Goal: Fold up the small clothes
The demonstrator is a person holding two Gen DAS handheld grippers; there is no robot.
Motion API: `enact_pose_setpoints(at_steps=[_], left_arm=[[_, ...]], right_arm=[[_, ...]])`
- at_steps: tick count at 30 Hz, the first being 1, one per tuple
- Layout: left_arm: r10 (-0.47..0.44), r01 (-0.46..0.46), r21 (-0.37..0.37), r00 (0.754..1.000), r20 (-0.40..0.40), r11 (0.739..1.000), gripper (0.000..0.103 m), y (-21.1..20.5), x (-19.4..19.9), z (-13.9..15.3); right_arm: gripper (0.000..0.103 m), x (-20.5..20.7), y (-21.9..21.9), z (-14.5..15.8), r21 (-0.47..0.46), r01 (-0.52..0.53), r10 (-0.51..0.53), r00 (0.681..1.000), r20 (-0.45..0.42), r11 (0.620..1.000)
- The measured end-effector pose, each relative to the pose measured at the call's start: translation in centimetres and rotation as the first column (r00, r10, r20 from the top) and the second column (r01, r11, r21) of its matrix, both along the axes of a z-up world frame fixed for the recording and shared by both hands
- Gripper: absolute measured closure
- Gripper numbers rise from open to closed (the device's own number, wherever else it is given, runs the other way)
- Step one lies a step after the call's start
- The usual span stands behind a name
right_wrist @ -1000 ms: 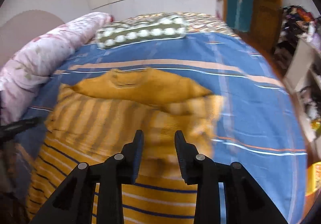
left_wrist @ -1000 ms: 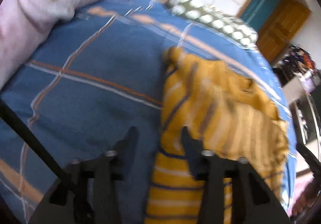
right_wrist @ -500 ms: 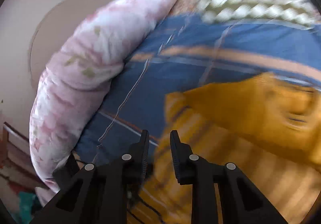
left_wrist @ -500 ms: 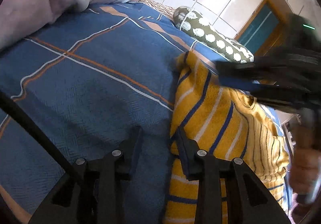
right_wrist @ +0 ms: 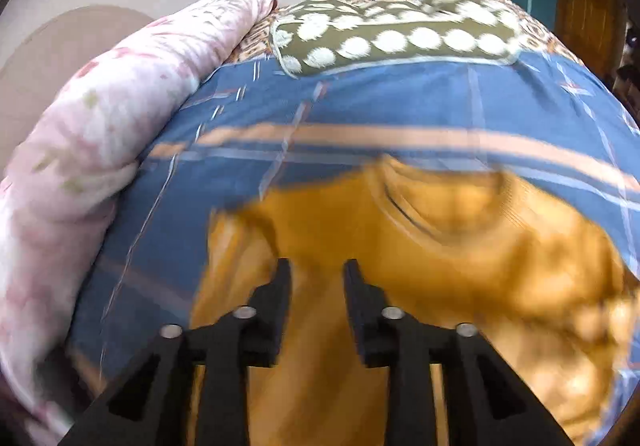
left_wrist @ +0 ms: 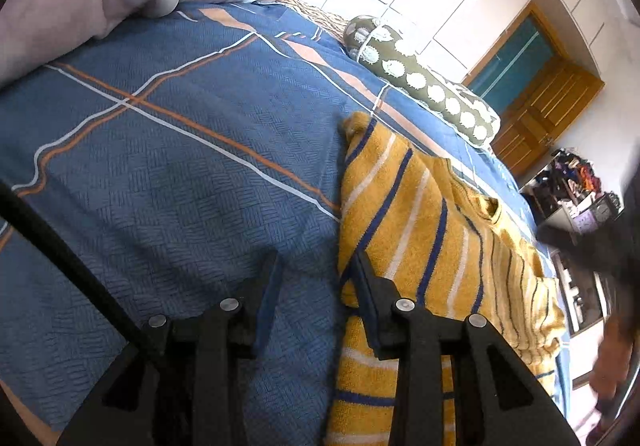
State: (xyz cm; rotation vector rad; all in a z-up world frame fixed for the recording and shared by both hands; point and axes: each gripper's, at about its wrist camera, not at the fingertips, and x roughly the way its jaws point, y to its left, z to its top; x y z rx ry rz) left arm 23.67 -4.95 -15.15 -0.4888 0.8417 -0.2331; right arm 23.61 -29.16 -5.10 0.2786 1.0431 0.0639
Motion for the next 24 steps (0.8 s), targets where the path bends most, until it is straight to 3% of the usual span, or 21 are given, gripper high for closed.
enact_pose_setpoints(at_steps=[3, 5, 6, 7, 9, 11, 14, 17, 21, 24], left_arm=[[-0.009, 0.009, 0.001, 1.000, -0.021, 1.000, 0.066, 0.0, -0.1, 0.3], [-0.018, 0.025, 0.100, 0.997, -0.072, 0.995, 0.066, -0.6, -0.8, 1.8], [-0.010, 0.021, 0.137, 0.997, -0.082, 0.990, 0.061, -0.9, -1.6, 2.7], [-0.013, 0.022, 0.151, 0.998, -0.061, 0.988, 0.055, -0.9, -3.3, 4.3], [-0.029, 0.030, 0.130, 1.000, -0.011, 0.991, 0.028, -0.7, -5.9, 6.5], [-0.036, 0.030, 0.127, 0.998, 0.042, 0.992, 0.018, -0.4, -9.1, 8.5], [-0.059, 0.055, 0.132, 0.998, 0.028, 0.990, 0.016, -0.2, -12.4, 8.6], [-0.079, 0.086, 0.095, 0.994, -0.069, 0.992, 0.016, -0.2, -13.9, 6.0], [-0.104, 0.100, -0.030, 0.978, -0.183, 0.995, 0.016, -0.5, -14.7, 2.9], [-0.118, 0.118, -0.013, 0.976, -0.181, 0.993, 0.016, -1.3, -15.7, 3.1]], right_arm=[[0.053, -5.8, -6.2, -1.1, -0.152, 0.036, -0.048, 0.996, -0.076, 0.988], [0.054, -8.5, -11.6, -1.7, -0.282, 0.200, -0.237, 0.966, -0.106, 0.938], [0.052, -10.9, -15.2, -1.4, -0.285, 0.316, -0.354, 0.930, -0.095, 0.905], [0.052, -13.4, -17.9, -0.9, -0.212, 0.389, -0.412, 0.908, -0.079, 0.897], [0.052, -18.4, -21.3, 0.5, -0.052, 0.462, -0.464, 0.885, -0.038, 0.885], [0.052, -23.9, -22.7, 1.4, 0.006, 0.488, -0.488, 0.873, -0.004, 0.873], [0.049, -29.1, -22.4, 0.9, 0.049, 0.482, -0.483, 0.876, 0.001, 0.875], [0.049, -32.9, -21.5, -1.3, 0.122, 0.465, -0.464, 0.885, -0.036, 0.877], [0.049, -34.2, -19.0, -4.6, 0.248, 0.422, -0.421, 0.905, -0.061, 0.872], [0.045, -34.4, -17.5, -5.9, 0.339, 0.411, -0.425, 0.904, -0.035, 0.846]])
